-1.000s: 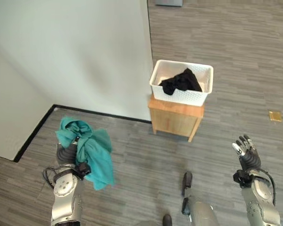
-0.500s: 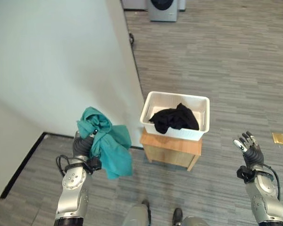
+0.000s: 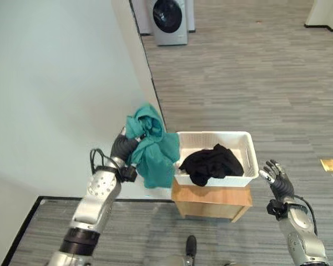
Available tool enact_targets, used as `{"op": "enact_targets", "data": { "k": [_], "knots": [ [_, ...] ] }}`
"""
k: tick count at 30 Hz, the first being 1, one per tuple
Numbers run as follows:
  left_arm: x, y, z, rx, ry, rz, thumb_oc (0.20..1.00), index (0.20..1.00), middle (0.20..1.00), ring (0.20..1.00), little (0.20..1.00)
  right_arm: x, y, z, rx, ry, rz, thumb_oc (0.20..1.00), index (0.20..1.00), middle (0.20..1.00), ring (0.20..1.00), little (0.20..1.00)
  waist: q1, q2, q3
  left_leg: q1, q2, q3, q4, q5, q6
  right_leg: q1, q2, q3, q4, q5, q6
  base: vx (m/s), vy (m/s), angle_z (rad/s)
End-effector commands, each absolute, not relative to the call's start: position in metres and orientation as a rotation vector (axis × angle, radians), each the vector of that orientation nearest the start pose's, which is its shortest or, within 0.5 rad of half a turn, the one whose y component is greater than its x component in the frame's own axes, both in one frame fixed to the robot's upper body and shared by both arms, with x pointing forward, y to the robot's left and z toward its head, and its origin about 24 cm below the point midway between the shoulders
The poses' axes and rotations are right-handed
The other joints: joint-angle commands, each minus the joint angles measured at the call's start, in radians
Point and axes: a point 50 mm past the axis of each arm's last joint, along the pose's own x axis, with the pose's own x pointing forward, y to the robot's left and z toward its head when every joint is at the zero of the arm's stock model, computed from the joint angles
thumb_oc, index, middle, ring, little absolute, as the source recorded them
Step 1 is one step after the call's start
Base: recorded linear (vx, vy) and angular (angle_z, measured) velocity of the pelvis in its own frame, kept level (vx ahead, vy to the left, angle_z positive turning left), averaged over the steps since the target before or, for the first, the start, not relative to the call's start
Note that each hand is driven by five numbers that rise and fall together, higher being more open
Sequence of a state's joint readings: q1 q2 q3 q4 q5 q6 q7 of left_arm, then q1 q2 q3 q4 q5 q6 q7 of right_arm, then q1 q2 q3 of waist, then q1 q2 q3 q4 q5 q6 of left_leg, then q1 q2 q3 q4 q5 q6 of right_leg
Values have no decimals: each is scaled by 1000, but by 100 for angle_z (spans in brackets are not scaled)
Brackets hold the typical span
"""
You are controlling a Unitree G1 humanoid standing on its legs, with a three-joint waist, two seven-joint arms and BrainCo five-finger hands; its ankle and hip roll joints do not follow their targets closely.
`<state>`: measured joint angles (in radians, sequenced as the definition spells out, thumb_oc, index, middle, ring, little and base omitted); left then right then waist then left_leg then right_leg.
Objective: Pick up bed clothes into laundry basket.
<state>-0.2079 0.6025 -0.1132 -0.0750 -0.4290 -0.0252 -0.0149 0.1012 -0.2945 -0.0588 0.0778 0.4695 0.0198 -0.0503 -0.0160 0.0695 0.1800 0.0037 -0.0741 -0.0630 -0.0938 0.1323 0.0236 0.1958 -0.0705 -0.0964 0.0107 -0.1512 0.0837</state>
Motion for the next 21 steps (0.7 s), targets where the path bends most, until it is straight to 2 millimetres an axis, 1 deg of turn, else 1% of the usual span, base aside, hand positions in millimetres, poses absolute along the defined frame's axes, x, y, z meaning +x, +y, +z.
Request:
{"op": "enact_targets", "data": {
  "k": [1,2,3,5,8,9,11,12,16,18,21],
  "knots": [
    [297,185,176,150,-412,-294,200,200,200,200,200,237,-230,41,136,45,-115,1000,1000,1000,1000,1000,-13,-16,-41,76,43,-10,7,-118,-53,-97,23,-19,-98,110,2,46,42,-3],
    [300,182,183,167,-427,-316,200,200,200,200,200,237,-229,41,139,44,-110,1000,1000,1000,1000,1000,-18,-13,-44,78,44,-8,7,-120,-53,-99,23,-16,-98,110,4,35,27,-2],
    [301,181,184,168,-428,-318,200,200,200,200,200,237,-229,41,140,42,-112,1000,1000,1000,1000,1000,-16,-14,-42,78,44,-7,7,-120,-53,-99,23,-15,-98,110,4,18,15,-6],
    [307,175,201,221,-470,-354,200,200,200,200,200,238,-227,40,147,44,-101,1000,1000,1000,1000,1000,-27,-11,-44,80,45,1,7,-125,-52,-104,24,-8,-98,113,11,21,17,-13],
    [316,173,225,294,-513,-375,200,200,200,200,200,237,-226,38,140,57,-84,1000,1000,1000,1000,1000,-37,-6,-46,81,45,11,7,-127,-51,-111,24,-2,-98,116,19,37,14,-18],
    [325,170,241,346,-532,-380,200,200,200,200,200,237,-224,39,130,55,-67,1000,1000,1000,1000,1000,-52,1,-46,80,44,15,7,-129,-51,-114,22,2,-98,118,25,46,9,-7],
    [328,171,245,347,-536,-377,200,200,200,200,200,237,-224,39,133,55,-67,1000,1000,1000,1000,1000,-53,1,-44,79,45,16,7,-129,-51,-115,21,2,-98,118,27,33,4,-4],
    [339,170,249,337,-517,-364,200,200,200,200,200,237,-223,38,138,59,-64,1000,1000,1000,1000,1000,-64,5,-42,77,45,21,7,-130,-51,-120,20,3,-98,119,32,40,3,-6],
    [354,168,273,413,-527,-334,200,200,200,200,200,237,-220,38,144,51,-58,1000,1000,1000,1000,1000,-89,15,-36,64,47,40,7,-129,-53,-144,20,13,-98,127,44,35,8,-10],
    [360,167,275,406,-505,-334,200,200,200,200,200,236,-219,36,149,62,-56,1000,1000,1000,1000,1000,-100,18,-31,56,48,51,7,-129,-53,-160,21,19,-98,132,50,7,1,-23],
    [366,166,284,450,-499,-325,200,200,200,200,200,234,-220,33,144,75,-57,1000,1000,1000,1000,1000,-117,18,-21,39,49,69,7,-129,-54,-186,24,32,-98,141,55,14,6,-18]
  ]
}}
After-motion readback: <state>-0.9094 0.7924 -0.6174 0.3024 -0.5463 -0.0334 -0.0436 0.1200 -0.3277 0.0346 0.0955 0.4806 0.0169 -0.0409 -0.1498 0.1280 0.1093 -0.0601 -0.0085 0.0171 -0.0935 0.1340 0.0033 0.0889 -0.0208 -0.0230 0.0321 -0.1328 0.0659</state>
